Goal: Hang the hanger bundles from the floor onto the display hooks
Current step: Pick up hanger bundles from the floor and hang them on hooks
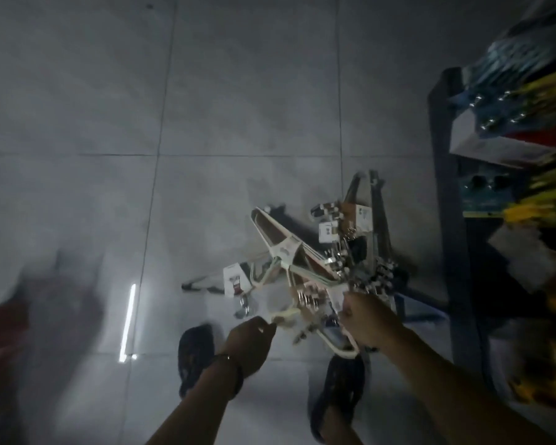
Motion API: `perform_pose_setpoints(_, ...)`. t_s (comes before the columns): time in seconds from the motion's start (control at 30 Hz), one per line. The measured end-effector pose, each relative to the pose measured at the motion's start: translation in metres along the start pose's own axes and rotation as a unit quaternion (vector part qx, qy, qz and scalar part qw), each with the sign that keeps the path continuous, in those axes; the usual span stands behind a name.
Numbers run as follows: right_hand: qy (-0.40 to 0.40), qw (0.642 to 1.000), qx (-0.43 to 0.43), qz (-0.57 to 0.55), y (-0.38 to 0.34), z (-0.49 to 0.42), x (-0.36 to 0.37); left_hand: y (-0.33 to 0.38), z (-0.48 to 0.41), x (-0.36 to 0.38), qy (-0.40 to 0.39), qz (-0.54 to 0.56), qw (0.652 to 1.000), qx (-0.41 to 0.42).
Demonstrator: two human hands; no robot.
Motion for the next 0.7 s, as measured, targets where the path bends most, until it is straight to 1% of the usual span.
perform_pose_setpoints(0.1,0.037,0.999,-0.016,0.035,0.02,-0.084,0.041,-0.019,-0.101,0.012,-0.024,0.057,0.994,-0.086)
perform_pose_setpoints(0.17,0.051,0.997,-0.029,0.059,0.027,-0.133,0.071,-0.032,-0.163,0.015,-0.03,0.102,0.988,-0.112)
perform_pose_setpoints(0.23,0.041,0.993,-0.047,0.096,0.028,-0.181,0.101,-0.04,-0.214,0.015,-0.022,0.159,0.979,-0.123)
perform_pose_setpoints(0.3,0.027,0.98,-0.058,0.19,0.028,-0.223,0.125,-0.046,-0.252,0.019,0.002,0.243,0.96,-0.136)
perform_pose_setpoints(0.37,0.011,0.965,-0.043,0.257,0.027,-0.255,0.145,-0.051,-0.278,0.034,0.017,0.308,0.939,-0.153)
perform_pose_setpoints(0.4,0.011,0.965,-0.034,0.26,0.028,-0.266,0.153,-0.052,-0.288,0.044,0.012,0.326,0.932,-0.156)
perform_pose_setpoints(0.43,0.023,0.968,-0.028,0.248,0.029,-0.275,0.159,-0.053,-0.295,0.054,0.009,0.341,0.927,-0.158)
perform_pose_setpoints(0.5,0.078,0.976,-0.035,0.199,0.033,-0.285,0.168,-0.053,-0.304,0.068,0.015,0.373,0.915,-0.154)
perform_pose_setpoints(0.57,0.109,0.983,-0.036,0.142,0.037,-0.289,0.171,-0.046,-0.302,0.074,0.017,0.457,0.877,-0.148)
perform_pose_setpoints(0.6,0.102,0.989,-0.033,0.103,0.035,-0.29,0.17,-0.043,-0.297,0.071,0.034,0.482,0.863,-0.144)
perform_pose_setpoints(0.67,0.096,0.995,-0.022,0.013,0.029,-0.287,0.164,-0.039,-0.279,0.058,0.103,0.47,0.868,-0.122)
perform_pose_setpoints(0.7,0.101,0.994,-0.029,-0.013,0.024,-0.284,0.159,-0.037,-0.269,0.049,0.136,0.472,0.865,-0.099)
Point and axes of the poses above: each hand's wrist, its own z-axis away from the middle knuckle, its own x-axis out of the palm, y = z × x, the point moved 2 cm from there along -z, towards the middle knuckle, and after that the axes turned 11 degrees about -x, right-handed, at the moved point
